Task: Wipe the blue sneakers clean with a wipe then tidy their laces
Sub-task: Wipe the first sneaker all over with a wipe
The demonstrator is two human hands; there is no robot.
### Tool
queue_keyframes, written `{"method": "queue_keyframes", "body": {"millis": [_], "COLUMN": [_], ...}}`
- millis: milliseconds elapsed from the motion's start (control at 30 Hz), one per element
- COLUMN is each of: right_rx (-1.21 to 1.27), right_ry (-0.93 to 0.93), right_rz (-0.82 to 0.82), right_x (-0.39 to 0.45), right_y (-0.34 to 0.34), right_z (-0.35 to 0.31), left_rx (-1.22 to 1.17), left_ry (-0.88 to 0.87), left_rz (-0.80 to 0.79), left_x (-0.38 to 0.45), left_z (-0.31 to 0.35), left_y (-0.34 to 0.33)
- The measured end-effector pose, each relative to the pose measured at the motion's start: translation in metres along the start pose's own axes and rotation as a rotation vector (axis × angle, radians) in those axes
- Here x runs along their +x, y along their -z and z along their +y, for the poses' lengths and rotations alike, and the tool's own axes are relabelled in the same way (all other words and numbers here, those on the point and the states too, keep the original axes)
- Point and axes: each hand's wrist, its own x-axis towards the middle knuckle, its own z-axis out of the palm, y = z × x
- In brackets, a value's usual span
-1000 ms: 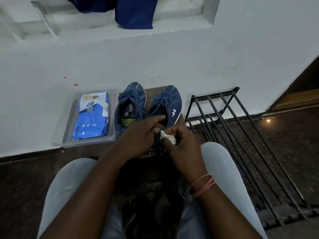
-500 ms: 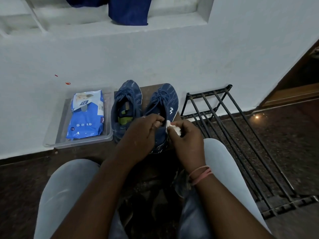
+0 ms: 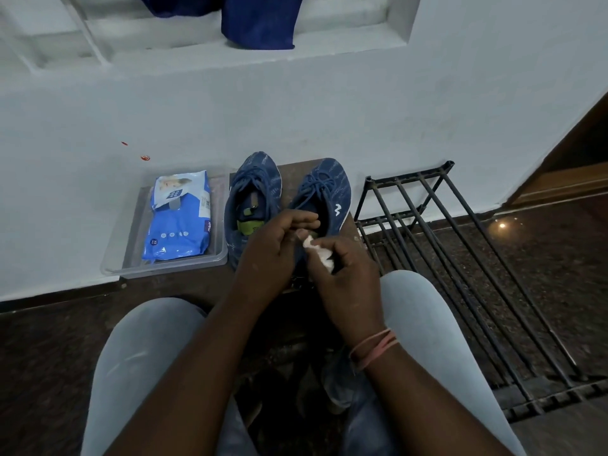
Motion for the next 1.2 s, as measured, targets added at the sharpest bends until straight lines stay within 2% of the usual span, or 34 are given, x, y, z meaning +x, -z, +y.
{"method": "queue_keyframes", "body": {"millis": [67, 100, 200, 267, 333, 367, 433, 500, 533, 633, 667, 767, 800, 900, 1033, 1167, 1200], "right_rx": [0.025, 0.033, -0.037, -0.048, 0.019, 0.03, -0.018, -0.044, -0.037, 0.027, 0.03, -0.051, -0.053, -0.001, -0.06, -0.091, -0.114], "right_ry": [-0.148, -0.159, 0.062, 0.065, -0.131, -0.171, -0.057, 0.097, 0.096, -0.155, -0.156, 0.067, 0.08, -0.108, 0.016, -0.111, -0.096], "right_rz": [0.056, 0.058, -0.003, 0.012, 0.067, 0.072, 0.03, -0.018, -0.01, 0.089, 0.096, 0.032, 0.025, 0.083, -0.002, 0.066, 0.044], "right_x": [0.005, 0.006, -0.002, -0.001, 0.005, 0.007, 0.004, -0.003, -0.003, 0.003, 0.003, -0.004, -0.005, -0.001, -0.011, -0.008, -0.008], "right_y": [0.002, 0.004, 0.003, 0.002, 0.005, 0.006, 0.008, 0.004, 0.003, 0.003, 0.003, 0.0, -0.001, 0.0, 0.002, 0.003, 0.004], "right_z": [0.011, 0.013, -0.002, 0.0, 0.01, 0.013, 0.005, -0.006, -0.003, 0.014, 0.014, 0.0, 0.0, 0.012, 0.0, 0.016, 0.018], "left_rx": [0.003, -0.004, -0.108, -0.164, -0.081, 0.027, 0.257, 0.364, 0.392, 0.445, 0.452, 0.471, 0.481, 0.503, 0.519, 0.575, 0.593], "left_ry": [-0.006, -0.009, 0.026, 0.059, 0.052, 0.037, -0.028, -0.074, -0.078, -0.088, -0.094, -0.086, -0.082, -0.085, -0.072, -0.095, -0.1], "left_rz": [-0.004, -0.021, -0.098, -0.114, -0.096, -0.091, -0.095, -0.095, -0.095, -0.075, -0.062, -0.022, -0.007, 0.066, 0.145, 0.175, 0.178], "left_x": [-0.002, -0.003, -0.004, -0.007, -0.012, -0.014, -0.015, -0.014, -0.014, -0.015, -0.016, -0.014, -0.014, -0.015, -0.013, -0.01, -0.008], "left_z": [0.002, 0.003, 0.003, 0.005, 0.006, 0.007, 0.006, 0.003, 0.003, 0.003, 0.003, 0.003, 0.003, 0.003, 0.001, -0.002, -0.003], "left_y": [-0.003, -0.003, 0.003, 0.008, 0.01, 0.011, 0.012, 0.012, 0.013, 0.012, 0.012, 0.012, 0.011, 0.005, -0.002, -0.01, -0.011]}}
